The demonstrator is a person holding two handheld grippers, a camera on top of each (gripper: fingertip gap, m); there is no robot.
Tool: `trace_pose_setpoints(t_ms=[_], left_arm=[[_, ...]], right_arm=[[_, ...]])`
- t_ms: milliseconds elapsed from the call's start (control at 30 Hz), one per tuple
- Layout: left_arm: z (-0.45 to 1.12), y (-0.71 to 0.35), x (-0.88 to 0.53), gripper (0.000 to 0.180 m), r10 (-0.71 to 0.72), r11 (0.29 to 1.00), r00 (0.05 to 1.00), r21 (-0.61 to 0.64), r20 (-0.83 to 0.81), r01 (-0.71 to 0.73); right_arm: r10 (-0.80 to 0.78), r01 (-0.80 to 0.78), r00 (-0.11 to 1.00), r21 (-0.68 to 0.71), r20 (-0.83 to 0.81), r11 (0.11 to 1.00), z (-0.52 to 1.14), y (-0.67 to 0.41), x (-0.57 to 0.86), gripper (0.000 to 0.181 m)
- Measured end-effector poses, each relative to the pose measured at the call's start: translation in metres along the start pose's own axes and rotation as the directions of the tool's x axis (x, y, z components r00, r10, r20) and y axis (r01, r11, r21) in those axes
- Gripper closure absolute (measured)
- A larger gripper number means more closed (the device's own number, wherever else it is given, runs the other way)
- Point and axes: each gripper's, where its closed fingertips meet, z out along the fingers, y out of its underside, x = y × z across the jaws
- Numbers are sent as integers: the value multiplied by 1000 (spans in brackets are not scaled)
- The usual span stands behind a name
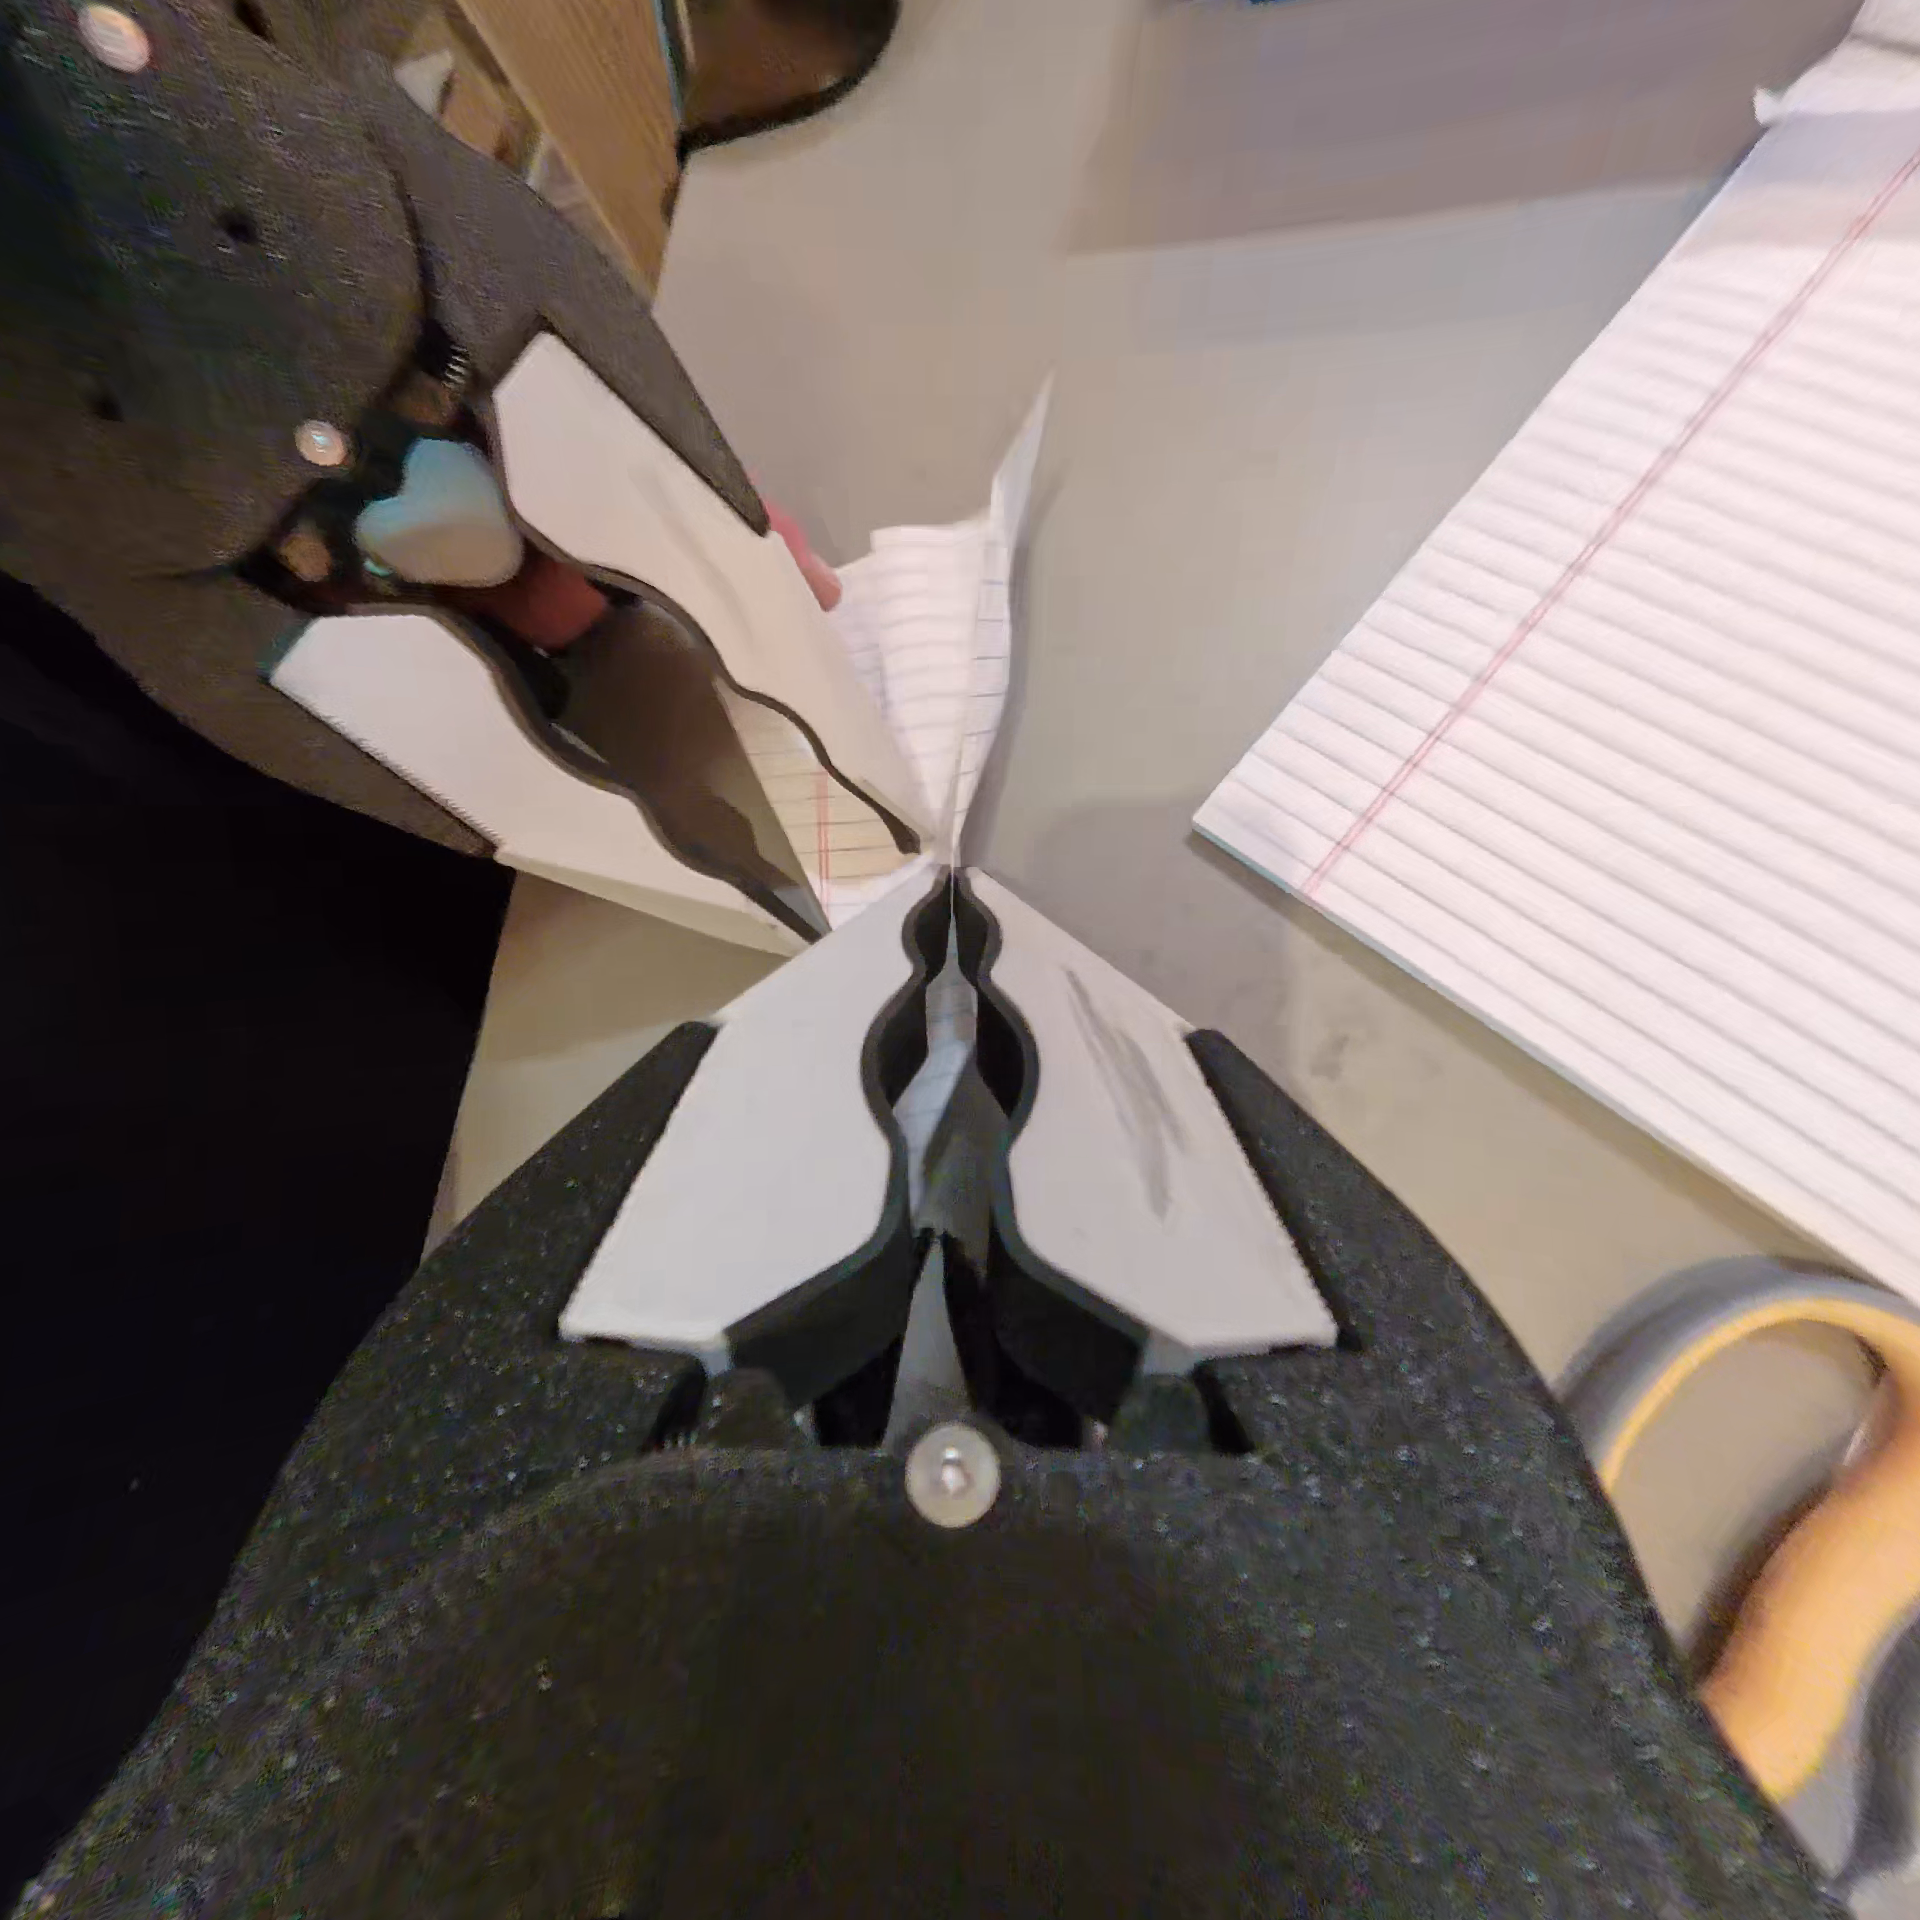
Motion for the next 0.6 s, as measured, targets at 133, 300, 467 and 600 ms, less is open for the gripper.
trace_pose_setpoints(t_ms=[133,300,467,600], left_arm=[[0,0,0,150,1,1000,1000,2,-2,-1],[0,0,0,149,4,1000,1000,3,-1,-4],[0,0,0,149,8,1000,1000,3,-1,-8],[-1,1,-1,148,33,999,999,-9,1,-33]], right_arm=[[-218,213,973,-61,-76,975,0,1,-3,181],[-444,433,880,-103,-166,896,0,0,-8,181],[-670,622,709,-251,-222,742,5,13,-4,181],[-677,624,692,-263,-252,736,7,15,-7,181]])
